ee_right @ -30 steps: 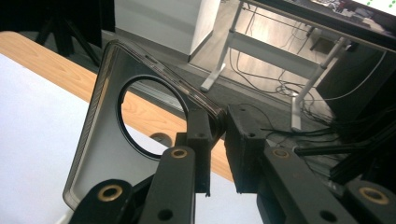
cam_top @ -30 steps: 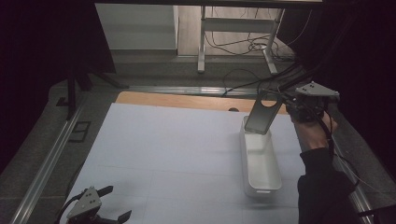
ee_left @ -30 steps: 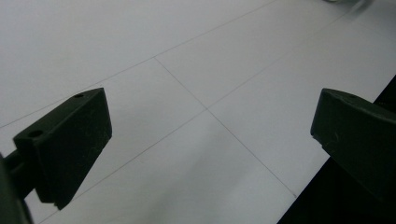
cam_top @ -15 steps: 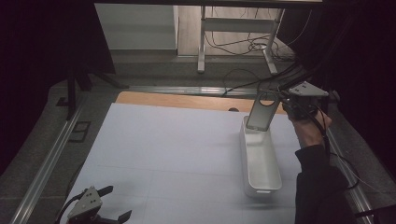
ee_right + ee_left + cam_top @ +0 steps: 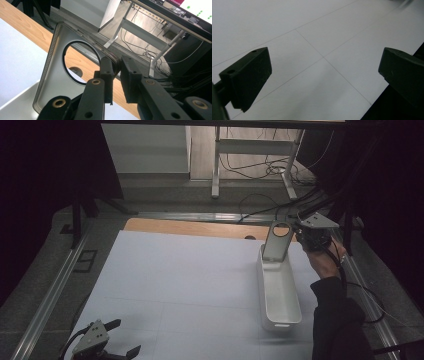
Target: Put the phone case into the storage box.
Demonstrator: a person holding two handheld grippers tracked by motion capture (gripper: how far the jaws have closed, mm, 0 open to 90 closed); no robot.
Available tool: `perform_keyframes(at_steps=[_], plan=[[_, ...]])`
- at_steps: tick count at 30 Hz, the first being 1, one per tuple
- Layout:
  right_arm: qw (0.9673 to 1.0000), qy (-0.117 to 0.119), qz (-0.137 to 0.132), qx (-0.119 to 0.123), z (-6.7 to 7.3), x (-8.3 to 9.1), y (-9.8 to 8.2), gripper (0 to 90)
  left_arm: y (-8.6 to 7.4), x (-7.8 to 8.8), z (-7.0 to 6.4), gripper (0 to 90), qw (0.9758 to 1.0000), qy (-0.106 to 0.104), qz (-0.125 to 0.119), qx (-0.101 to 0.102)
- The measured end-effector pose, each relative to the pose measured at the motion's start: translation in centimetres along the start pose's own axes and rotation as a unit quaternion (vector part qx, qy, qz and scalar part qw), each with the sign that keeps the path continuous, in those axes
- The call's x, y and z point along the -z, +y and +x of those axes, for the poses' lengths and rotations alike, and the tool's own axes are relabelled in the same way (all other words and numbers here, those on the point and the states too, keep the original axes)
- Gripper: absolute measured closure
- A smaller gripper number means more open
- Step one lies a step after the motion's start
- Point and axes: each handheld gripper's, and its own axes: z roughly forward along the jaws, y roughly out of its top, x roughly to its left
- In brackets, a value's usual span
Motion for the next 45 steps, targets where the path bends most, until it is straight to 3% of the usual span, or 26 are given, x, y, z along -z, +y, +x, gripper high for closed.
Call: perform_keyframes(at_steps=[24, 34, 45], plan=[[0.9996, 0.0, -0.002, 0.028, 2.0, -2.1, -3.0, 79.6, 0.0, -0.1, 0.1, 0.0, 1.0, 0.001, 0.003, 0.005], [0.9997, -0.014, -0.006, 0.021, 2.1, -2.2, -3.5, 77.3, 0.0, -0.1, 0.1, 0.0, 1.0, 0.001, 0.004, 0.004], [0.9999, -0.01, -0.007, 0.007, 2.1, -1.8, -3.1, 58.4, 0.0, -0.1, 0.1, 0.0, 1.0, 0.002, 0.004, 0.005]])
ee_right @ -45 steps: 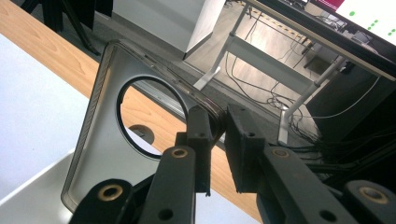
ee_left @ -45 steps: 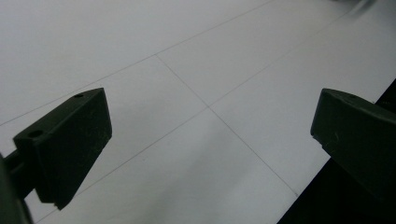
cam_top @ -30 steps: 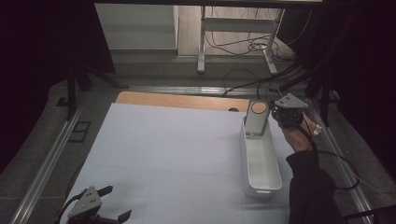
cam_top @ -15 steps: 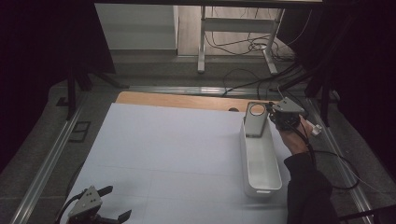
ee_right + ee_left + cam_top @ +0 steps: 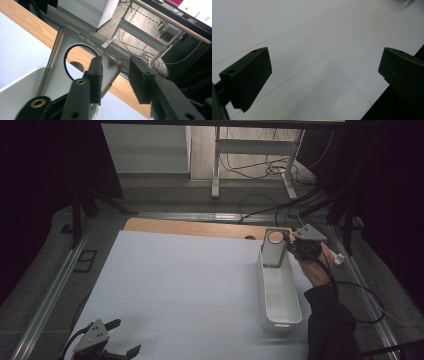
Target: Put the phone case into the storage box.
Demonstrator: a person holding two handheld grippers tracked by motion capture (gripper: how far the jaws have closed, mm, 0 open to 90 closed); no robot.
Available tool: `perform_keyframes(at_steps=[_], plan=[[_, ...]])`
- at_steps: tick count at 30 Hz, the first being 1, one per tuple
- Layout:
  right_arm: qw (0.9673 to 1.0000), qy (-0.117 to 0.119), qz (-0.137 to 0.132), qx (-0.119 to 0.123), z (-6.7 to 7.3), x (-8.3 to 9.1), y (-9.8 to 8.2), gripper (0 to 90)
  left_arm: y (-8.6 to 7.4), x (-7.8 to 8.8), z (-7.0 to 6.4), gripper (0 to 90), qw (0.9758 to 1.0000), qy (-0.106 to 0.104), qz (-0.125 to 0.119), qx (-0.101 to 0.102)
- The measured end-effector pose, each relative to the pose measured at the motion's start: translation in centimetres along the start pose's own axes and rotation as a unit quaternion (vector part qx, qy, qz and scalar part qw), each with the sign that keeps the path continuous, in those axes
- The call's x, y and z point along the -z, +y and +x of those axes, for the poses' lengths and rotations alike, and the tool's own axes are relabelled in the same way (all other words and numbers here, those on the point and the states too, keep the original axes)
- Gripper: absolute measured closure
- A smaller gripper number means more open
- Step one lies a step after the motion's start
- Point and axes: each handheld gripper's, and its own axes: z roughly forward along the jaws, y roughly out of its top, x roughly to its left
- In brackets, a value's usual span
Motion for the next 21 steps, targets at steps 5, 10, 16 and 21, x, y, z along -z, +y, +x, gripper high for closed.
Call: perform_keyframes(at_steps=[5, 10, 16, 21], plan=[[0.9999, 0.001, 0.001, -0.011, -0.3, 0.5, 0.2, 50.9, 0.0, 0.1, 0.0, 0.0, 1.0, 0.003, -0.005, 0.003], [0.9997, 0.007, -0.001, -0.022, -0.6, 1.2, 0.4, 44.3, -0.1, 0.3, 0.0, 0.0, 0.9998, 0.019, -0.011, 0.003], [0.9993, 0.01, 0.004, -0.035, -0.6, 2.0, 0.7, 38.8, -0.1, 0.3, 0.0, 0.0, 0.9997, 0.021, -0.009, 0.001], [0.9984, 0.019, 0.009, -0.053, -0.5, 2.4, 0.9, 35.4, -0.1, 0.2, 0.0, 0.0, 0.9998, 0.02, -0.006, 0.0]])
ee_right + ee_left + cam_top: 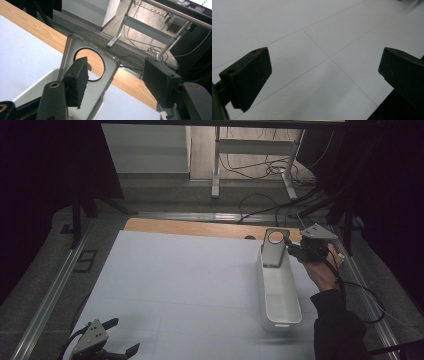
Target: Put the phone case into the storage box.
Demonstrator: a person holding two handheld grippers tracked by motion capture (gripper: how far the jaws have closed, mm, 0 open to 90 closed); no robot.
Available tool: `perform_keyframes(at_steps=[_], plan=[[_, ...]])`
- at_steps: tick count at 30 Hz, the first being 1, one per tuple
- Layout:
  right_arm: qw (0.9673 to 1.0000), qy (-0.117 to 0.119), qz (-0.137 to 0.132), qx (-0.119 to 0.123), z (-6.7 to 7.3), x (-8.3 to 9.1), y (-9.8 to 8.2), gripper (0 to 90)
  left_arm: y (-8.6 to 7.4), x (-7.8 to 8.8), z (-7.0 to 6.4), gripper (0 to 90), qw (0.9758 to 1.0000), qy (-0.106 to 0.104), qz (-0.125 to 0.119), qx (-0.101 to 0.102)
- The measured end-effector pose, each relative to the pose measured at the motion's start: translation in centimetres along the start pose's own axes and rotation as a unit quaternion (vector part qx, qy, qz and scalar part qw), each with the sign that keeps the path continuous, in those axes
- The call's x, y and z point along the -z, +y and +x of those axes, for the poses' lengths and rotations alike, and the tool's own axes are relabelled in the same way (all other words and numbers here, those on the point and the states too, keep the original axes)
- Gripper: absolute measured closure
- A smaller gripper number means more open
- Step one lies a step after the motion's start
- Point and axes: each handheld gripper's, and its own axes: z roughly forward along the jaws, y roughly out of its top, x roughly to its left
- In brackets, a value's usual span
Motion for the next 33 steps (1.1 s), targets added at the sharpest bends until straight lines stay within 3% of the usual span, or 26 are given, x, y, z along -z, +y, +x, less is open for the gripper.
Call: perform_keyframes(at_steps=[18, 33], plan=[[0.998, 0.03, 0.022, -0.051, 0.4, 1.7, 0.8, 24.7, 0.0, -0.2, 0.0, 0.0, 1.0, -0.002, 0.008, -0.003], [0.9946, 0.062, 0.039, -0.074, 1.1, 3.3, 0.7, 20.9, 0.0, -0.1, 0.0, 0.0, 1.0, -0.005, 0.006, -0.001]])
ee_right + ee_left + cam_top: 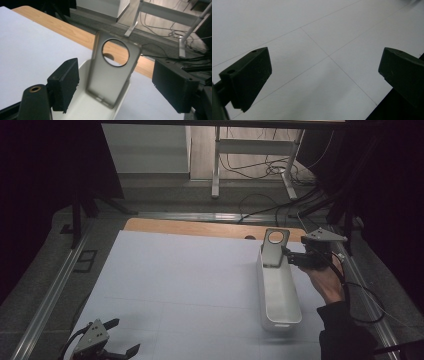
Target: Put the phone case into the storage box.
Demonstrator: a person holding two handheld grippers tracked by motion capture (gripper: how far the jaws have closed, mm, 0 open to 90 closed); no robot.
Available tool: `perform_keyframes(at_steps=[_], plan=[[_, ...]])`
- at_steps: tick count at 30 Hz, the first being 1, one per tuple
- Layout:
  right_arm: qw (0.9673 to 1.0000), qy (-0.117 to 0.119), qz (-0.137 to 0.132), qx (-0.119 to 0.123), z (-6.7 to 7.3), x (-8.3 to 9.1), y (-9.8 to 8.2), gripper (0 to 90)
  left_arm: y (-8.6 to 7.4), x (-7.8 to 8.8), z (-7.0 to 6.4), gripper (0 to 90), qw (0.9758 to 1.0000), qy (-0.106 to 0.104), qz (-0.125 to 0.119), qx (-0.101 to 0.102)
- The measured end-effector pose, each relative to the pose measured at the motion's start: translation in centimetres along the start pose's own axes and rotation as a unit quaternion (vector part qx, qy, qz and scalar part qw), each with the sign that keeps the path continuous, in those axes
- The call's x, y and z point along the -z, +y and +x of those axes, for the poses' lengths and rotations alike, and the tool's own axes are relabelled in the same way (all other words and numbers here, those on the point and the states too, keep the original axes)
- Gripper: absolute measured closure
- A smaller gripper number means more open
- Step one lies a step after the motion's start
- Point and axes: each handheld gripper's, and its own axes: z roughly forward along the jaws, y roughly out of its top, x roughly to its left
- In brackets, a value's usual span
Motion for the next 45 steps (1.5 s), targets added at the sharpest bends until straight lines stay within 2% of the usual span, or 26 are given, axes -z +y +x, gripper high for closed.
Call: perform_keyframes(at_steps=[17, 34, 45], plan=[[0.999, 0.041, 0.003, -0.019, 2.1, 1.7, 0.0, 15.6, 0.0, 0.0, 0.0, 0.0, 1.0, 0.0, -0.002, 0.002], [0.9975, 0.06, 0.014, -0.035, 4.0, 2.6, -0.7, 10.3, 0.0, 0.0, -0.1, 0.0, 1.0, -0.004, 0.002, -0.005], [0.9966, 0.069, 0.029, -0.035, 5.1, 3.1, -1.4, 7.7, 0.0, 0.0, -0.1, 0.0, 1.0, -0.004, 0.002, -0.008]])
